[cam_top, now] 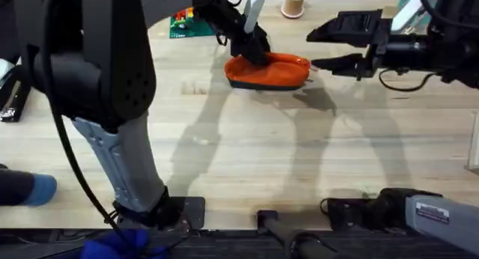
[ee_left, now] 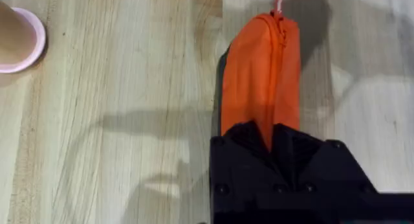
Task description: Unzip the bag, pick up the pens from the table one at a time and place them inside, then zip the bag closed.
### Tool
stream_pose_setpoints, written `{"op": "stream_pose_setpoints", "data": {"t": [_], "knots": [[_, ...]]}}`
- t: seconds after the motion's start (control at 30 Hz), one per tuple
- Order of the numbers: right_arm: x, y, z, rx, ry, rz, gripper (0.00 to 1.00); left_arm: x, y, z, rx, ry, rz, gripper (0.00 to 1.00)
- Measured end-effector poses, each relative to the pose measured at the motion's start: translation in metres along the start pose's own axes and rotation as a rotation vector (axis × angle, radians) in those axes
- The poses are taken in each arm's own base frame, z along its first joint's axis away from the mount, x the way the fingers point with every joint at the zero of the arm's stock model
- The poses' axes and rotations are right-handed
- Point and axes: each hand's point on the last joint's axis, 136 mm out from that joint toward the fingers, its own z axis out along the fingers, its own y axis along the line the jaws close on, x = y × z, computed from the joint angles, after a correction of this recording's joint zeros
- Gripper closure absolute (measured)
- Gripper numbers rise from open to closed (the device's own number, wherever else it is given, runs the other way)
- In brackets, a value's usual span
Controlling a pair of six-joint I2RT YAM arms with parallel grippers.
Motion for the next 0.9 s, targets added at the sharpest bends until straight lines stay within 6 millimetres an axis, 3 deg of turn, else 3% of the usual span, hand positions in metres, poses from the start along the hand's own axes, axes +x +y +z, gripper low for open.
{"op": "stream_pose_setpoints", "data": {"t": [0.27, 0.5, 0.9], "knots": [[0.018, 0.01, -0.021, 0.128, -0.04, -0.07, 0.006, 0.0, 0.0, 0.0, 0.0, 0.0, 0.0, 0.959], [0.025, -0.012, -0.039, 0.339, -0.093, -0.085, 0.006, 0.0, 0.0, 0.0, 0.0, 0.0, 0.0, 0.959], [0.022, -0.035, -0.045, 0.456, -0.105, -0.068, 0.005, 0.0, 0.0, 0.0, 0.0, 0.0, 0.0, 0.96]]}}
